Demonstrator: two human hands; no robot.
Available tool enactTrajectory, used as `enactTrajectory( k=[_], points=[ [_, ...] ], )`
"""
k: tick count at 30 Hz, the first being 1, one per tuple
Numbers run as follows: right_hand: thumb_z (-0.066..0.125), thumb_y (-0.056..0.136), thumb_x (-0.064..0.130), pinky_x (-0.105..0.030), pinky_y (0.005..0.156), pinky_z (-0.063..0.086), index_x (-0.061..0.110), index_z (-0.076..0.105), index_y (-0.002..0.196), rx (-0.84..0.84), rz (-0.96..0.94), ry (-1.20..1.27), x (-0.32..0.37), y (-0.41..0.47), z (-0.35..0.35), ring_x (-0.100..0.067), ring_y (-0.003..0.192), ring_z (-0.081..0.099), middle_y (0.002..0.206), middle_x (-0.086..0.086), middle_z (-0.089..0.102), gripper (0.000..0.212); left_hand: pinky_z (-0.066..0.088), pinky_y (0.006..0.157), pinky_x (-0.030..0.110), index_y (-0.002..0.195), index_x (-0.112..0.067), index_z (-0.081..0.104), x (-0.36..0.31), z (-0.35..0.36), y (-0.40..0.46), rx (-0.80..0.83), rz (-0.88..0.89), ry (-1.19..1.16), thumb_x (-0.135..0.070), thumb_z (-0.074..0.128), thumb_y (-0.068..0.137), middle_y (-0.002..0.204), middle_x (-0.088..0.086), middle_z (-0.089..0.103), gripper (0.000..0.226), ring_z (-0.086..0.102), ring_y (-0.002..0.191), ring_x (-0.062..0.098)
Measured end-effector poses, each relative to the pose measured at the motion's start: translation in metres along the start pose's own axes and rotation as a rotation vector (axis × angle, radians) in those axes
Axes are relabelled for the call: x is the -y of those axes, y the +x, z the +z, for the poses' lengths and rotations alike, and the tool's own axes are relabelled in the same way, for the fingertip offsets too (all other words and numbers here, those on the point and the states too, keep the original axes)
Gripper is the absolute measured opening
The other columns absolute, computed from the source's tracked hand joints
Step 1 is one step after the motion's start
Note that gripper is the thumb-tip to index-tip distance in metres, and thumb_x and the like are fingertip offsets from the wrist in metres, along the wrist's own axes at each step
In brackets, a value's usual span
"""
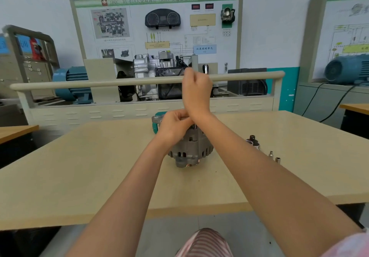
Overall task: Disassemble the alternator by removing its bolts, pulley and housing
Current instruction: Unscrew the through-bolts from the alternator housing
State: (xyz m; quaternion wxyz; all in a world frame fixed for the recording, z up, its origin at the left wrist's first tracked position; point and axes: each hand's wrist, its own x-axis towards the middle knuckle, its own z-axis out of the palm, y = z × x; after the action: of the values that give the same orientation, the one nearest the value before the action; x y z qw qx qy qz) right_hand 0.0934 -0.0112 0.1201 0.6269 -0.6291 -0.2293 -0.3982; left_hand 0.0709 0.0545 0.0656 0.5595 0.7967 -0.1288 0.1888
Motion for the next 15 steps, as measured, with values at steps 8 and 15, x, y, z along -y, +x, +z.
enactTrajectory(
  k=[8,15],
  points=[
    [0.043,0.086,0.018,-0.031,0.072,0.032,0.014,0.041,0.053,-0.080,-0.234,-0.510,-0.004,-0.010,0.002,-0.017,0.067,0.041,0.057,0.005,0.041,0.034,0.033,0.051,0.024,0.059,-0.019,0.053,0.000,0.002,0.001,-0.066,-0.012,0.070,-0.003,0.052,0.088,0.049,-0.008,0.052,0.033,0.044,0.054,0.008],
    [0.033,0.095,0.014,-0.023,0.055,0.045,0.015,0.032,0.044,0.053,0.400,0.607,0.004,0.017,-0.008,-0.012,0.039,0.035,0.036,0.002,0.033,0.051,0.052,0.069,0.015,0.085,-0.026,0.072,0.001,0.000,0.000,0.062,0.052,-0.073,-0.019,0.060,0.091,0.074,-0.012,0.073,0.015,0.068,0.075,0.000]
  ],
)
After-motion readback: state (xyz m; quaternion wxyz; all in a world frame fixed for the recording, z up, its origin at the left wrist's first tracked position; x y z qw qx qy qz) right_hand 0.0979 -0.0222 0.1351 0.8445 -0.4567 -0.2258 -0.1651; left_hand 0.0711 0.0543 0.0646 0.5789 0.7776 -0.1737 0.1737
